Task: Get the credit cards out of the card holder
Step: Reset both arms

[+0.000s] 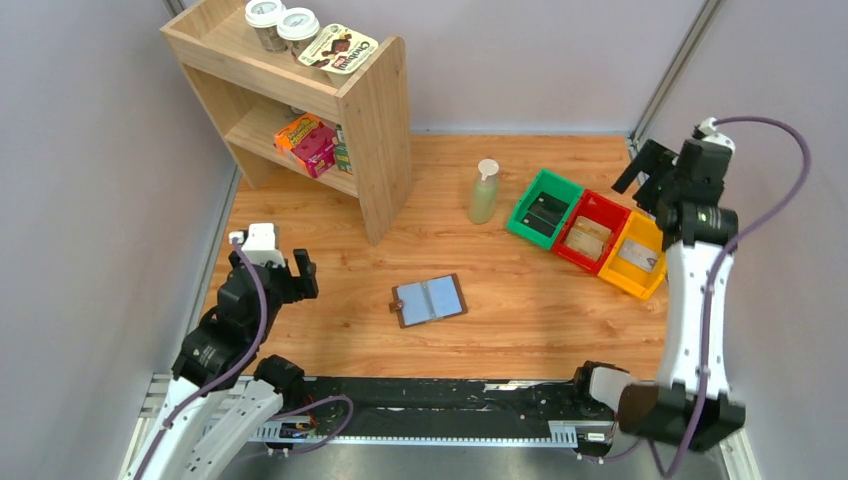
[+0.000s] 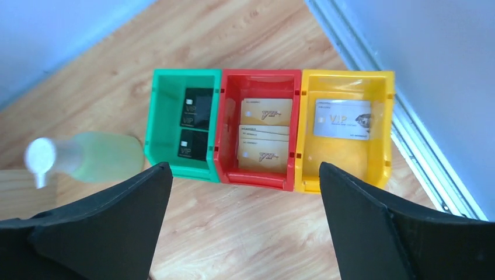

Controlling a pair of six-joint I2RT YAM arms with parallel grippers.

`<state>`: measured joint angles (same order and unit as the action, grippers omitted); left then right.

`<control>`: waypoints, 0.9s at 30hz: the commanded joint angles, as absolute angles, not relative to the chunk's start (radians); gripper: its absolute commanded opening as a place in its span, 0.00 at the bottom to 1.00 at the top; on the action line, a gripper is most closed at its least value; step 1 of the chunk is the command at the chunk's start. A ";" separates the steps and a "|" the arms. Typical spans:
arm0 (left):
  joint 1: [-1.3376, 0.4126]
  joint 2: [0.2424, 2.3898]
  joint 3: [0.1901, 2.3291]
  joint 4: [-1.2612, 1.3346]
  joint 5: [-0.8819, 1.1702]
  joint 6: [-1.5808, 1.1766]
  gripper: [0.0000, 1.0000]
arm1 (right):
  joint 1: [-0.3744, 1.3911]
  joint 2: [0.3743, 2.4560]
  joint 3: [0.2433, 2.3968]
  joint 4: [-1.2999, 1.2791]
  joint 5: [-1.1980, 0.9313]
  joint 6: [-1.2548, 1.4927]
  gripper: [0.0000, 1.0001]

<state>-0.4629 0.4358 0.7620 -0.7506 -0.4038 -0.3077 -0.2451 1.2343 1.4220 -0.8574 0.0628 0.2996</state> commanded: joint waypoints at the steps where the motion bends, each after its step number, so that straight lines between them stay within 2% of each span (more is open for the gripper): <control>1: -0.459 0.377 0.785 -0.741 -0.442 -0.327 0.89 | -0.245 0.956 1.329 -0.824 0.106 0.293 1.00; 8: -0.459 0.266 0.827 -0.804 -0.494 -0.308 0.89 | -0.137 0.521 1.100 -0.706 0.178 0.295 1.00; 15: -0.459 0.125 0.779 -0.831 -0.506 -0.345 0.89 | -0.012 0.197 0.872 -0.647 0.307 0.227 1.00; 20: -0.459 0.025 0.738 -0.789 -0.491 -0.327 0.89 | 0.029 -0.036 0.727 -0.586 0.310 0.192 1.00; 27: -0.459 -0.025 0.732 -0.795 -0.534 -0.348 0.89 | 0.049 -0.063 0.689 -0.568 0.322 0.199 1.00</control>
